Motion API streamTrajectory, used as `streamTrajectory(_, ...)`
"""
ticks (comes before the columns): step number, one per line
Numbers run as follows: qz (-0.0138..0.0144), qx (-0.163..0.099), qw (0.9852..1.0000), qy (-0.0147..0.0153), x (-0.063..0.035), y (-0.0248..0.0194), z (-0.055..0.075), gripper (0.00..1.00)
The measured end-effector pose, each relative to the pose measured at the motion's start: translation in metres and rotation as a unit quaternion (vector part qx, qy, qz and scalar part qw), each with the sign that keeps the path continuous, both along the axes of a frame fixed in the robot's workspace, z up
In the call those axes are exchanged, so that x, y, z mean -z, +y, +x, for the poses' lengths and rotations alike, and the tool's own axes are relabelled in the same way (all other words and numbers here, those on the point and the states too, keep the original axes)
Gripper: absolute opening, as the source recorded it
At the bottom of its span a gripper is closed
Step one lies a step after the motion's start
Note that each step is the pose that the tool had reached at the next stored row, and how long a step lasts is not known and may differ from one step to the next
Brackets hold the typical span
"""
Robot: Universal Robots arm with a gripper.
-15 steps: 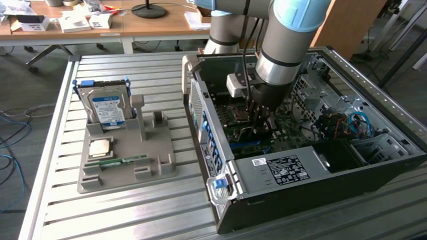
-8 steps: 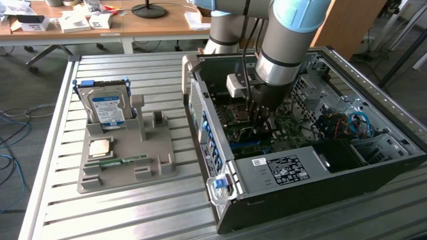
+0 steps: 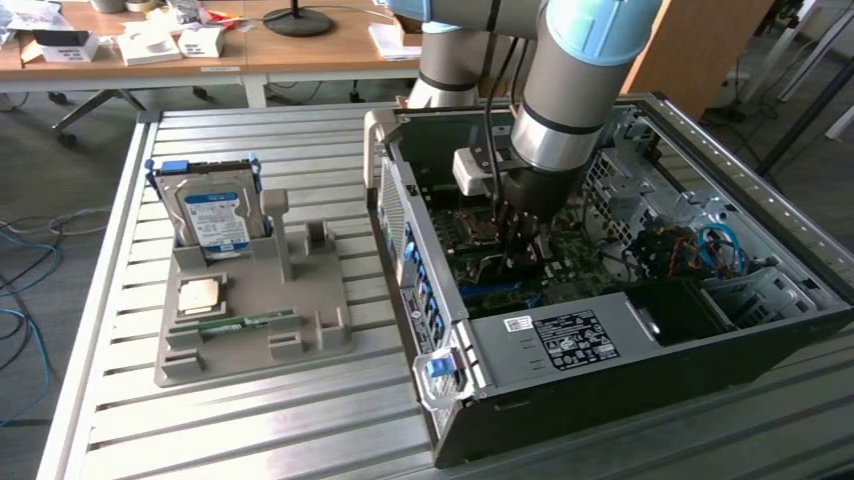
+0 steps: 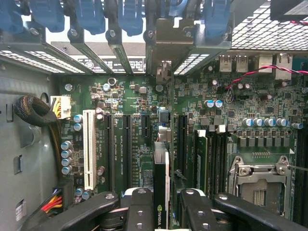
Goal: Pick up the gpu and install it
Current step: 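Insert the gpu into the slot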
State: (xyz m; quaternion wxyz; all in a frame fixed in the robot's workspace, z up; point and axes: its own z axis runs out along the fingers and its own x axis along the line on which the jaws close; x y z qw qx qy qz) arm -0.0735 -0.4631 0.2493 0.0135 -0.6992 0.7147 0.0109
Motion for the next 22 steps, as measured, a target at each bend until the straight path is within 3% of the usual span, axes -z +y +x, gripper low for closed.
streamTrajectory(22,0.0003,0.0,1.0,-0.0002,0.0018,0.0,-0.0002,0.26)
